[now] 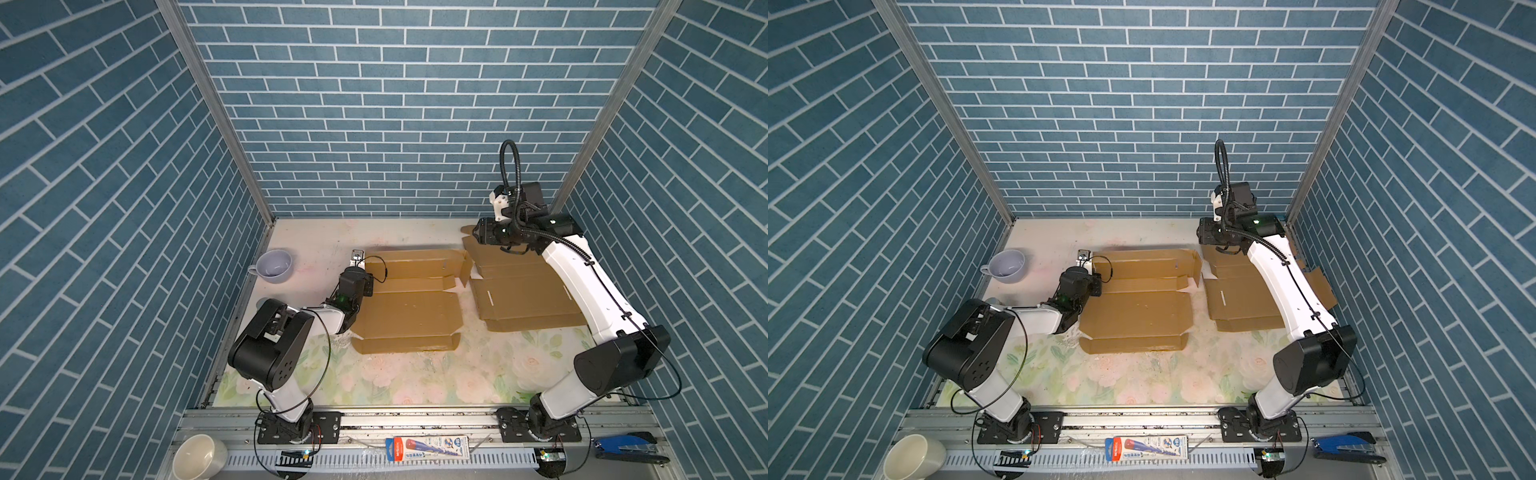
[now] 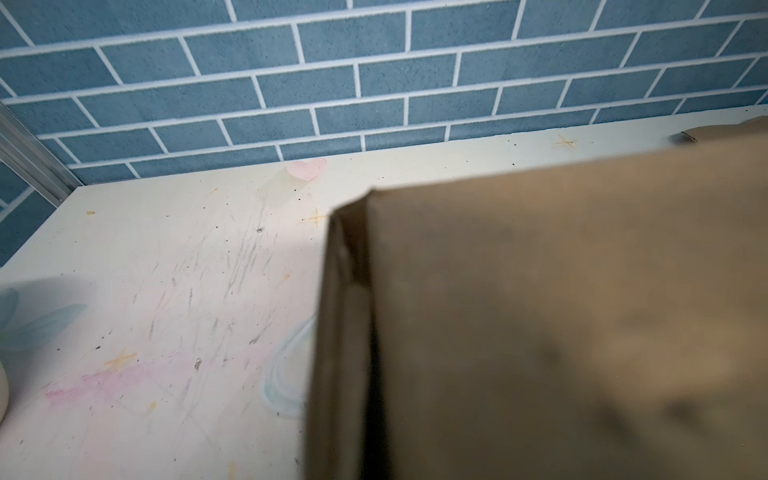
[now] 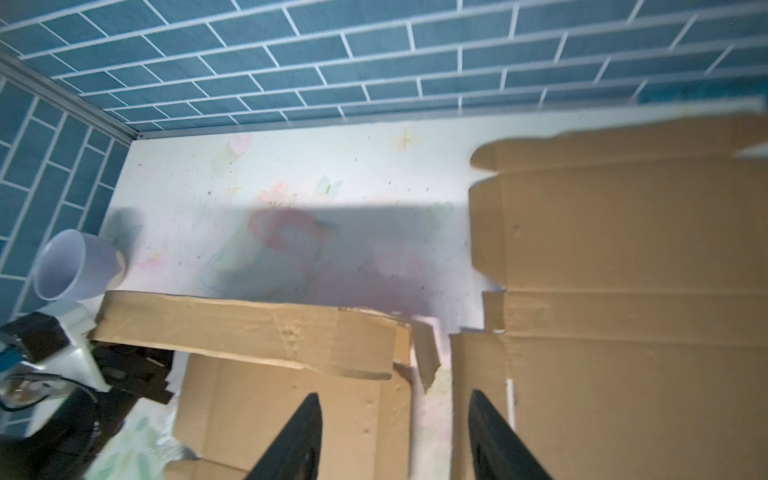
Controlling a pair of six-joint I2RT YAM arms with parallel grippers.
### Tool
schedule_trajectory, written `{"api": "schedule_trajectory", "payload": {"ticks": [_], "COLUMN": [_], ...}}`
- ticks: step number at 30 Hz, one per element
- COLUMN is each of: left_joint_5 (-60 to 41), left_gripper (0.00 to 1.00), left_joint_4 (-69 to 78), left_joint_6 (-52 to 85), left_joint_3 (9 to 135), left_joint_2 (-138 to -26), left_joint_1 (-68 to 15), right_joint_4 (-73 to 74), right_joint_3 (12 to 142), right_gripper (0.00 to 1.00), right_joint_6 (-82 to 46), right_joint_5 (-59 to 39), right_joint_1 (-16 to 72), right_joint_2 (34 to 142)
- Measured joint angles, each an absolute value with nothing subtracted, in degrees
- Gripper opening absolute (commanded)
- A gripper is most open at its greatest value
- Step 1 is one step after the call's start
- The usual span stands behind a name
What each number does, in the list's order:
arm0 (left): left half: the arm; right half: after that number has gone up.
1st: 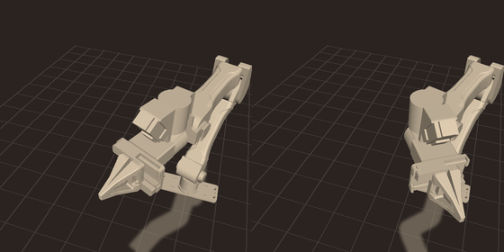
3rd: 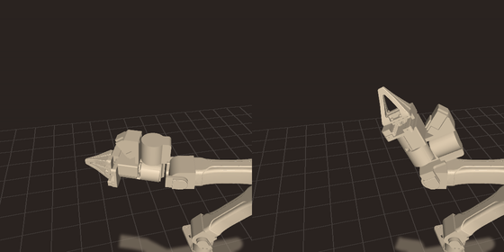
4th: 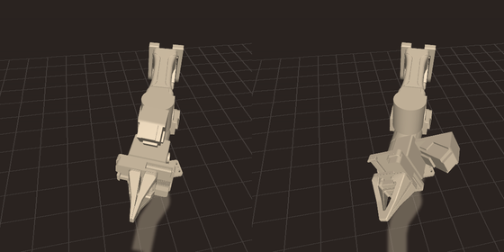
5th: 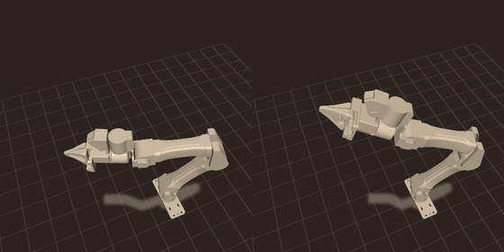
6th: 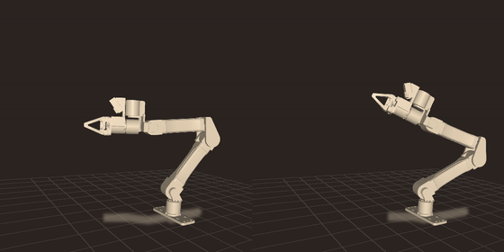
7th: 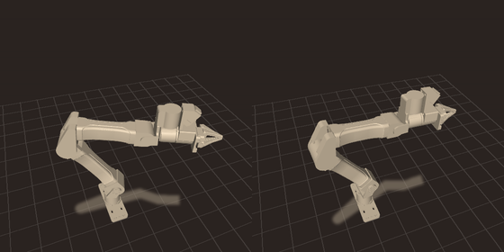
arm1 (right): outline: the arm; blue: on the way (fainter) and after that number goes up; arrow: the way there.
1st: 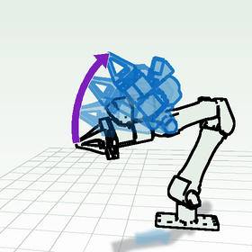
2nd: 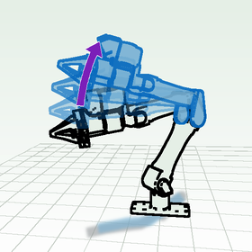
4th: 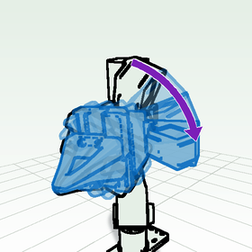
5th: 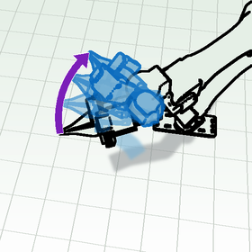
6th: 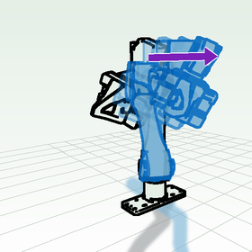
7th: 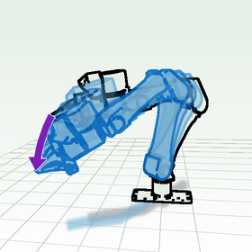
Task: Fold the paper box
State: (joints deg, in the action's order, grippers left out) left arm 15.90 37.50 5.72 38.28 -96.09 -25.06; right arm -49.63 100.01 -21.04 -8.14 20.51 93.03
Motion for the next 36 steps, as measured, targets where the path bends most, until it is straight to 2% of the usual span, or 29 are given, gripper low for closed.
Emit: {"api": "schedule_trajectory", "payload": {"ticks": [11, 14, 19, 21, 25, 29, 32, 36], "left_joint_5": [15.8, 15.8, 15.7, 16.1, 16.1, 16.3, 16.3, 16.2], "left_gripper": [0.00, 0.00, 0.00, 0.00, 0.00, 0.00, 0.00, 0.00], "left_joint_4": [37.9, 38.1, 38.1, 38.0, 38.0, 37.9, 37.8, 37.8], "left_joint_6": [5.6, 5.6, 5.6, 5.6, 5.5, 5.1, 4.9, 4.7], "left_joint_3": [38.1, 38.0, 38.0, 38.0, 38.0, 38.0, 38.0, 38.0], "left_joint_2": [-96.1, -96.1, -96.1, -96.1, -96.1, -96.1, -96.1, -96.1], "left_joint_1": [-25.1, -25.1, -25.1, -24.9, -24.8, -24.9, -24.9, -24.9], "right_joint_4": [-50.9, -49.7, -45.8, -44.5, -42.7, -43.5, -44.0, -44.4], "right_joint_3": [100.0, 100.0, 99.5, 98.6, 97.1, 96.9, 95.9, 95.8], "right_gripper": [0.65, 0.56, 0.33, 0.33, 0.46, 0.50, 0.49, 0.37], "right_joint_6": [-31.3, -32.9, -35.6, -36.3, -36.6, -33.5, -30.9, -27.0], "right_joint_5": [-13.0, -14.8, -20.2, -22.0, -26.0, -29.1, -30.1, -25.6], "right_joint_1": [25.5, 26.1, 26.4, 26.0, 23.8, 20.3, 14.9, 6.8], "right_joint_2": [103.0, 105.1, 107.4, 107.4, 107.3, 105.2, 100.6, 96.7]}}
